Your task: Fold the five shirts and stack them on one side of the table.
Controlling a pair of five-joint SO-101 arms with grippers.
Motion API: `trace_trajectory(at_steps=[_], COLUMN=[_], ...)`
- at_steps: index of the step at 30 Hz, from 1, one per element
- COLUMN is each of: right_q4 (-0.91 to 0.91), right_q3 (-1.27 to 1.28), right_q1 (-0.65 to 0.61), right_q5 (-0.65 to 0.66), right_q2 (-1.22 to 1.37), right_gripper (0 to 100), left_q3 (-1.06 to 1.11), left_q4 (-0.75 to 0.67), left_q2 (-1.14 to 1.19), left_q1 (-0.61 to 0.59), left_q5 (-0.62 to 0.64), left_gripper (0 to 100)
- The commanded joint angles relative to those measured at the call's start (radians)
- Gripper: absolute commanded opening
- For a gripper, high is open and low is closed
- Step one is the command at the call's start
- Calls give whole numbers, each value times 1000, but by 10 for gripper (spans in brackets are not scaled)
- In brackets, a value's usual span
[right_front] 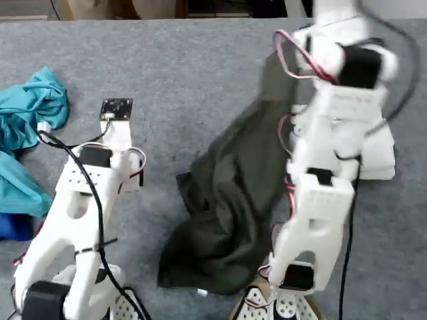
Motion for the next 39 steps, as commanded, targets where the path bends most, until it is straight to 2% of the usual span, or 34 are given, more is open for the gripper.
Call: trace_trajectory(at_steps=[1,3,6,9,12,18,23,27,30,36,39], right_q4=[-38,-23,29,55,57,58,58,58,58,58,58], right_q3=[-31,-31,-21,-13,-24,-12,-12,-12,-21,-22,-22], right_q1=[44,47,47,47,48,58,85,113,128,137,139], right_q5=[32,63,91,83,83,83,83,87,87,89,89], right_q2=[-122,-120,-81,-22,15,21,42,82,91,91,91], right_gripper=[2,2,2,2,2,2,2,2,2,2,2], left_q3=[-12,-12,11,55,74,2,-143,-198,-207,-155,-199], left_q4=[-21,-60,-186,-325,-390,-402,-270,-226,-233,-402,-405], left_q2=[-56,-54,-53,-42,33,277,389,397,406,495,539], left_q1=[86,137,183,184,190,195,272,359,388,379,373], left_q5=[-2,23,126,242,302,310,358,410,408,407,407], left_gripper=[21,21,22,22,22,30,125,131,132,128,64])
